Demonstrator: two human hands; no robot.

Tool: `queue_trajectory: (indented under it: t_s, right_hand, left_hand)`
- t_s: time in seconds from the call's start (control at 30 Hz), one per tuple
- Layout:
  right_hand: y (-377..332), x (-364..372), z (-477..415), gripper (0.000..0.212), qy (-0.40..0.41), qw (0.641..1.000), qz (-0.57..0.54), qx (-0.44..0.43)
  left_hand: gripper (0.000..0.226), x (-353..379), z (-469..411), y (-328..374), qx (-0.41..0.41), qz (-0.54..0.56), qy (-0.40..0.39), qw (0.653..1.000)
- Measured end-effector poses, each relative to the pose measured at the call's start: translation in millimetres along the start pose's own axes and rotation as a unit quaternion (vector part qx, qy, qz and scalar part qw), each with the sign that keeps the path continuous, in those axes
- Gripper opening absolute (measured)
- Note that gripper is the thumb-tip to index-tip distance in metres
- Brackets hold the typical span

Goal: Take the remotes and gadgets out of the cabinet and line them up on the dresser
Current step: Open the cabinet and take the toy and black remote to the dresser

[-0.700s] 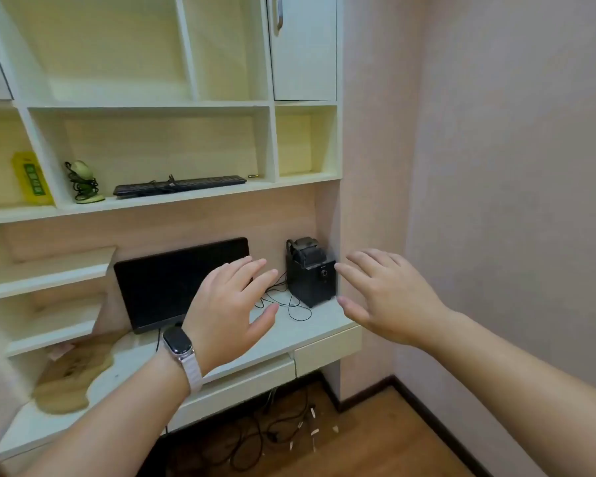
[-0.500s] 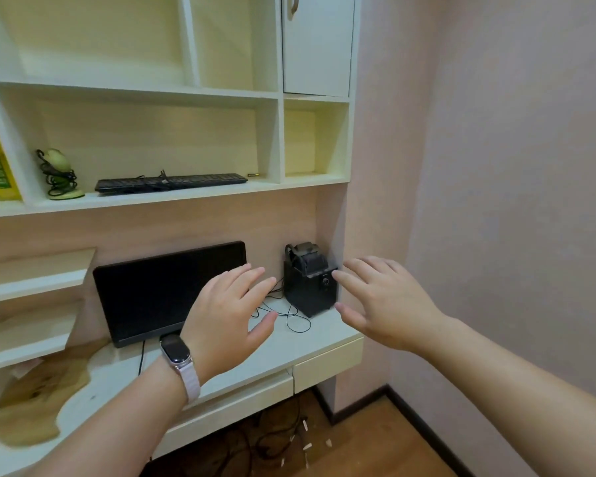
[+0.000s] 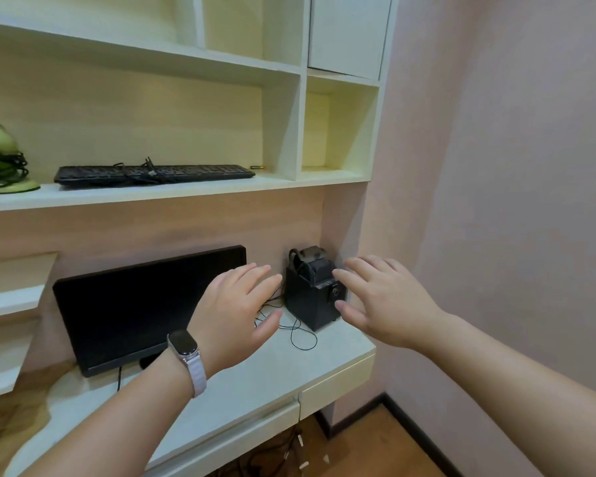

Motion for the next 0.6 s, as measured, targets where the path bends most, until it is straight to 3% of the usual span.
queue_trajectory:
  t_s: [0.37, 0.6]
  right_hand:
    - [74, 107, -53, 0.049, 0.057, 0.996, -0.067, -0.012]
    - [160, 172, -103, 0.05, 0.073, 0.991, -0.105, -0.025]
  left_hand:
    - [0.048, 82, -54, -29, -0.007, -0.061, -0.01, 0.998]
    - [0.05, 156, -130, -35, -0.027, -0.119, -0.024, 0.992]
Point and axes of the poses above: each hand's wrist, its own z-axis away from the middle knuckle, its own x-axis out of the palm, y = z × x, the point moved 3 cm from there along -z, towards the middle knuckle, and after that the axes turned 14 degrees about y, right-handed, at the moved point
